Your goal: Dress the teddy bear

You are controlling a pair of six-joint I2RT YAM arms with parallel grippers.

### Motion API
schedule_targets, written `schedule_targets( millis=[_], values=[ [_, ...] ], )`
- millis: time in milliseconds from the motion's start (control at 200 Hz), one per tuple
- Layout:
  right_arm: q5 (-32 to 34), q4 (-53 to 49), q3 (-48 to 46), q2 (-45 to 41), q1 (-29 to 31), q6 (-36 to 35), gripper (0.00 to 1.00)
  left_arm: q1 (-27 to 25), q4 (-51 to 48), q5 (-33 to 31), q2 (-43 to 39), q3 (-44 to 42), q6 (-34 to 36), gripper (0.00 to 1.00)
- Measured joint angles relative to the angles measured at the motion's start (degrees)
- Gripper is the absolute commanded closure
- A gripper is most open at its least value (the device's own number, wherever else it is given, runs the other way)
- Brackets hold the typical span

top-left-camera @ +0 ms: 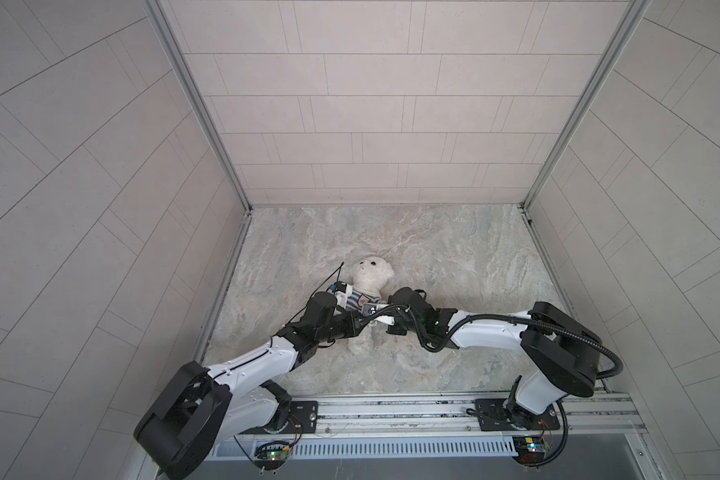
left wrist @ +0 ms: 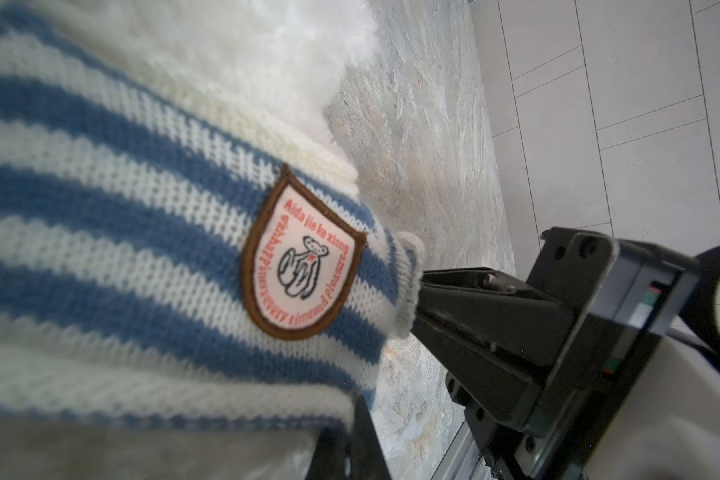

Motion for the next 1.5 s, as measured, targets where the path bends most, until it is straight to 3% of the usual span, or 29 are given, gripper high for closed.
schedule_targets(
  millis=[150, 375, 536, 766, 846, 1106, 1186, 1497],
  values=[
    [0.33, 0.72, -2.62, -4.02, 0.22, -0.07, 1.00, 2.27, -1.05, 1.01, -1.53, 0.00, -0.02, 1.00],
    [-0.02, -2.08, -9.73, -20.94, 1.51, -0.13, 1.00, 8.22, -4.57, 1.90, -6.23, 0.11, 0.33, 1.00],
    [-0.48, -6.38, -12.28, -30.12, 2.49, 0.57, 1.00, 8.55, -5.53, 2.60, -6.29, 0.11, 0.44, 1.00],
    [-0.66, -10.08, -14.29, -36.98, 4.85, 3.48, 1.00, 8.50, -6.14, 3.96, -6.32, 0.26, 0.90, 1.00],
    [-0.35, -10.23, -15.02, -37.70, 5.60, 5.31, 0.99, 8.46, -6.64, 4.31, -6.36, 0.76, 1.57, 1.00],
    [4.50, -12.90, -12.35, -34.38, 11.89, 8.52, 0.76, 6.32, -7.61, 2.71, -6.54, 0.81, 1.66, 1.00],
    [5.60, -13.35, -12.04, -34.95, 13.27, 9.57, 0.64, 4.76, -7.34, 2.27, -6.80, 0.57, 1.11, 1.00],
    [9.51, -14.97, -6.88, -31.98, 19.87, 10.88, 0.60, 0.28, -3.67, 0.90, -6.91, -1.73, -2.25, 1.00]
  ],
)
